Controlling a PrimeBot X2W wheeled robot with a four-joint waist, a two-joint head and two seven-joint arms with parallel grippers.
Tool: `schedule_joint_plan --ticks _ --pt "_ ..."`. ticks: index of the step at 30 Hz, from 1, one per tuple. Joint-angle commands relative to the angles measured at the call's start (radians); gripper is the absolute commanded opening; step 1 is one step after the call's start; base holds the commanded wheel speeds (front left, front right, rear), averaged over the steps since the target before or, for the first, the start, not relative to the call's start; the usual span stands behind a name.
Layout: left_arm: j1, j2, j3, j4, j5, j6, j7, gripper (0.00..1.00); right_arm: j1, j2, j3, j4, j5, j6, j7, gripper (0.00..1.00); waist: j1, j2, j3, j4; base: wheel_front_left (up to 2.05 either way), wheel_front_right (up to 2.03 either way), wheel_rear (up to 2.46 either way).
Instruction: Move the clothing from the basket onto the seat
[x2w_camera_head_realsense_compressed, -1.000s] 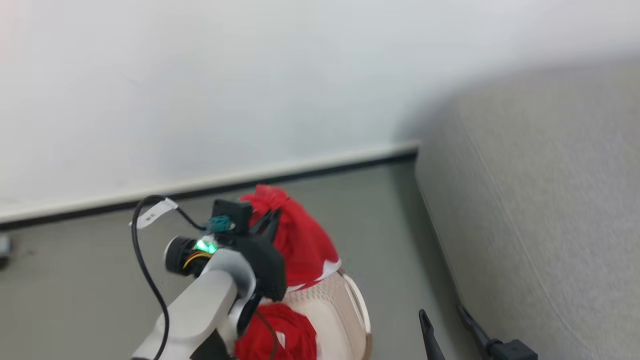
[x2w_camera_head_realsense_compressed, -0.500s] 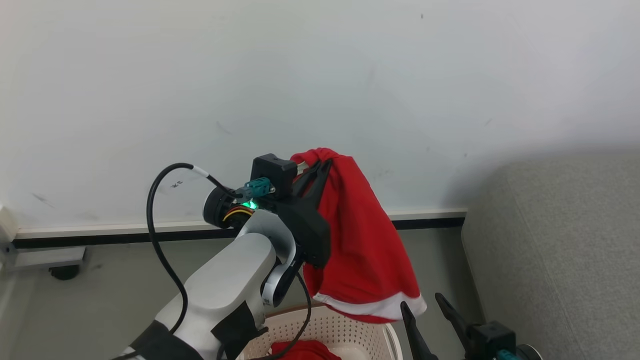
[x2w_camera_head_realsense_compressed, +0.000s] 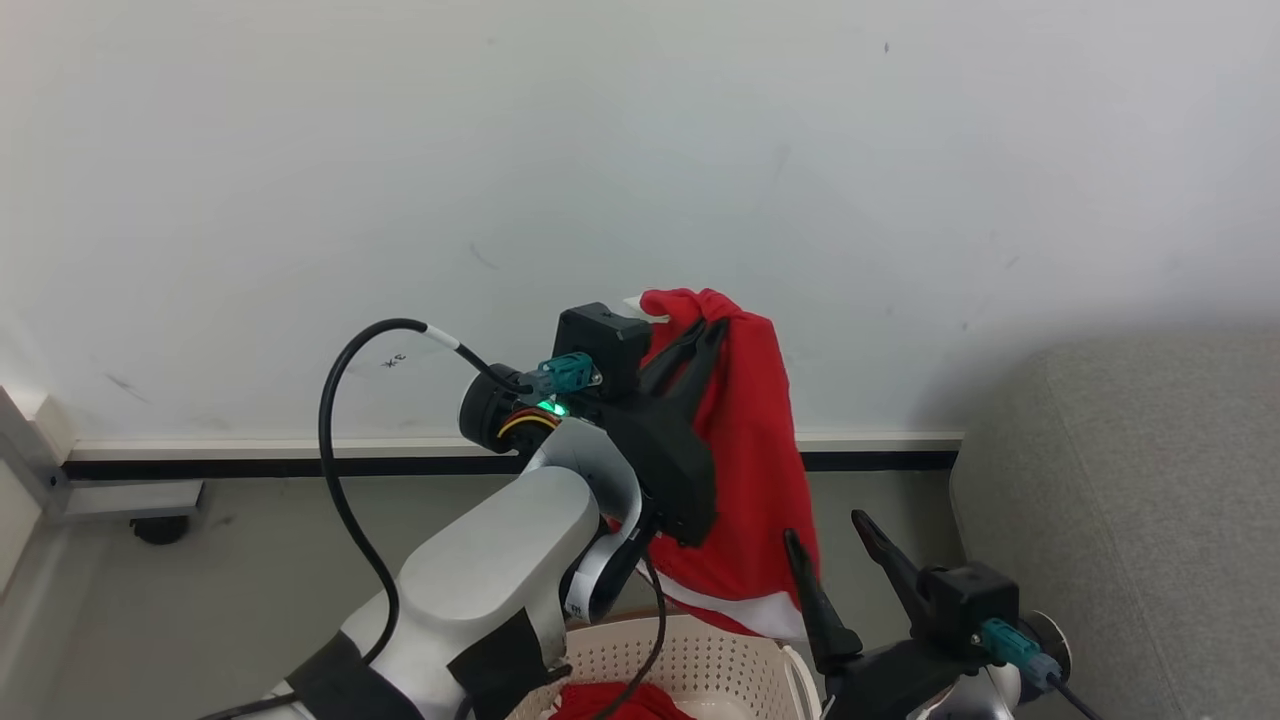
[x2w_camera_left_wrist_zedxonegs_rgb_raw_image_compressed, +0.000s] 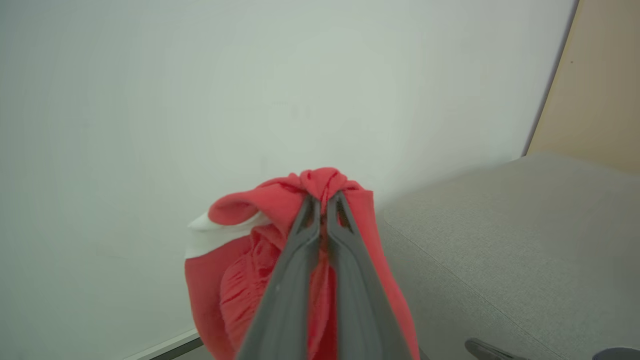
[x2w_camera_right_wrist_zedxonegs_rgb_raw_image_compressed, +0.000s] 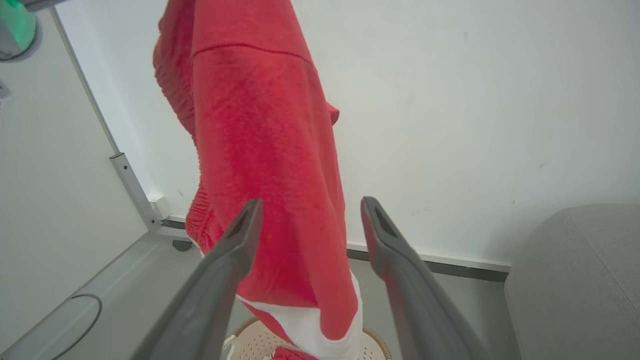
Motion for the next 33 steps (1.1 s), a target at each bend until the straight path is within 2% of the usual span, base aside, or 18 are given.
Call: schedule_joint_plan --ticks 1,6,14,20,28,29,30,31,33 --pt "-0.014 -0.001 -0.011 -0.011 -0.011 0.003 -0.004 0.0 -0.016 -0.002 -0.001 0.016 -0.003 0.0 0.004 1.0 -0.0001 0.0 0.002 0.005 0.0 0.0 0.0" --pt "-0.028 -0.001 -0.05 -0.061 -0.042 0.011 0.004 0.0 -0.049 -0.002 -0.035 0.092 -0.006 0.0 0.004 1.0 -0.0001 0.0 0.003 0.017 0.0 0.0 0.0" --pt "-0.039 -0.001 -0.102 -0.164 -0.092 -0.004 0.041 0.0 -0.086 -0.002 -0.02 0.175 0.022 0.0 0.01 1.0 -0.0001 0.0 0.001 0.033 0.0 0.0 0.0" --pt "-0.022 -0.001 -0.137 -0.242 -0.139 -0.015 0.087 0.0 -0.109 -0.002 -0.01 0.212 0.041 0.0 -0.005 1.0 -0.0001 0.0 0.001 0.043 0.0 0.0 0.0" --pt "0.014 -0.001 -0.139 -0.346 -0.253 -0.038 0.142 0.0 -0.134 -0.002 0.016 0.243 0.066 0.0 -0.023 1.0 -0.0001 0.0 0.004 0.043 0.0 0.0 0.0" --pt "0.02 -0.001 -0.136 -0.353 -0.263 -0.04 0.146 0.0 -0.138 -0.002 0.017 0.246 0.067 0.0 -0.023 0.79 -0.0001 0.0 0.004 0.042 0.0 0.0 0.0" --pt "0.022 -0.001 -0.136 -0.355 -0.264 -0.04 0.149 0.0 -0.142 -0.002 0.018 0.248 0.07 0.0 -0.023 0.24 -0.0001 0.0 0.005 0.042 0.0 0.0 0.0" --pt "0.023 -0.001 -0.138 -0.354 -0.268 -0.038 0.152 0.0 -0.146 -0.002 0.019 0.251 0.073 0.0 -0.025 0.0 -0.0001 0.0 0.006 0.041 0.0 0.0 0.0" --pt "0.027 0.001 -0.138 -0.345 -0.273 -0.034 0.156 0.0 -0.147 -0.002 0.026 0.255 0.077 0.0 -0.029 0.0 -0.0001 0.0 0.008 0.038 0.0 0.0 0.0"
